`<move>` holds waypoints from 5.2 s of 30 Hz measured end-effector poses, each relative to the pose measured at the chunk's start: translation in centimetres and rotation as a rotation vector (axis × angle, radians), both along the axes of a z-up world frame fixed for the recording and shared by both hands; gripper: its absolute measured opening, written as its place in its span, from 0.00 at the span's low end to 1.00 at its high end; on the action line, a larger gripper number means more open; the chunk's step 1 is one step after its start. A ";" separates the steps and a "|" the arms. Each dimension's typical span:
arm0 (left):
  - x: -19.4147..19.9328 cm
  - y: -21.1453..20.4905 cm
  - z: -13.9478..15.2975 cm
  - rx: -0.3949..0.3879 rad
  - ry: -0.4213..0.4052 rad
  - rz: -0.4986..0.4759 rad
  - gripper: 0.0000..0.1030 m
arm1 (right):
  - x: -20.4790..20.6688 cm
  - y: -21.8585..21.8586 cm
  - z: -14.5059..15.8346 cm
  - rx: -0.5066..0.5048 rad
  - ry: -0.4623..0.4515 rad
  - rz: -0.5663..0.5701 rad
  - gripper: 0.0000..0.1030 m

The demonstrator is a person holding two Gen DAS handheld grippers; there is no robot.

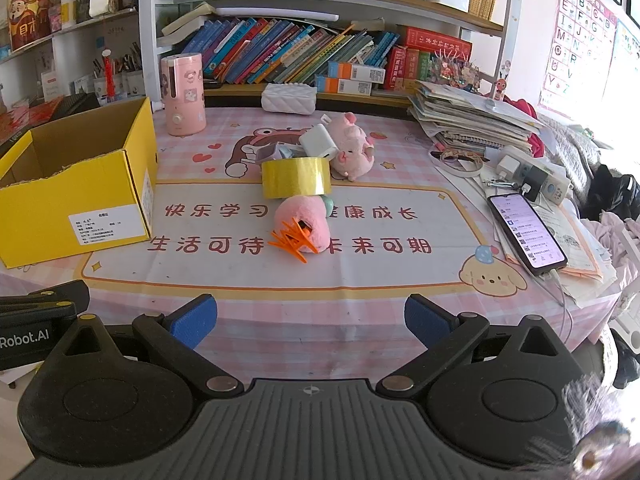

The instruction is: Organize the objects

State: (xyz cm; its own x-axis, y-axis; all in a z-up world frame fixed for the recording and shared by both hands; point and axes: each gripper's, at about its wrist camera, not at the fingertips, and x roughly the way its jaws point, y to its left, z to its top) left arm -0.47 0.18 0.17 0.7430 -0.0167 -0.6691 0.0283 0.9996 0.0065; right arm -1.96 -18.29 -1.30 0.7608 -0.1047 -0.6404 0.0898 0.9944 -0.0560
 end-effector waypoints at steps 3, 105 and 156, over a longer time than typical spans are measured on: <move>0.0 0.0 0.0 0.000 0.000 0.000 1.00 | 0.0 0.0 0.0 0.000 0.000 0.000 0.98; 11.5 -10.7 -1.8 -0.149 0.038 0.198 1.00 | 18.8 -10.8 -4.9 0.089 0.306 0.435 0.47; 15.7 -16.7 -3.5 -0.041 0.108 0.050 0.97 | 17.1 -15.3 -4.0 0.022 0.244 0.346 0.47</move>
State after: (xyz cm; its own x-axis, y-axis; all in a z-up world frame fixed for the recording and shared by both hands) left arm 15.26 -16.48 -3.29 0.6674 -0.0108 -0.7446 -0.0229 0.9991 -0.0350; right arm 15.13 -33.57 -5.28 0.5749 0.1461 -0.8051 -0.2625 0.9649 -0.0124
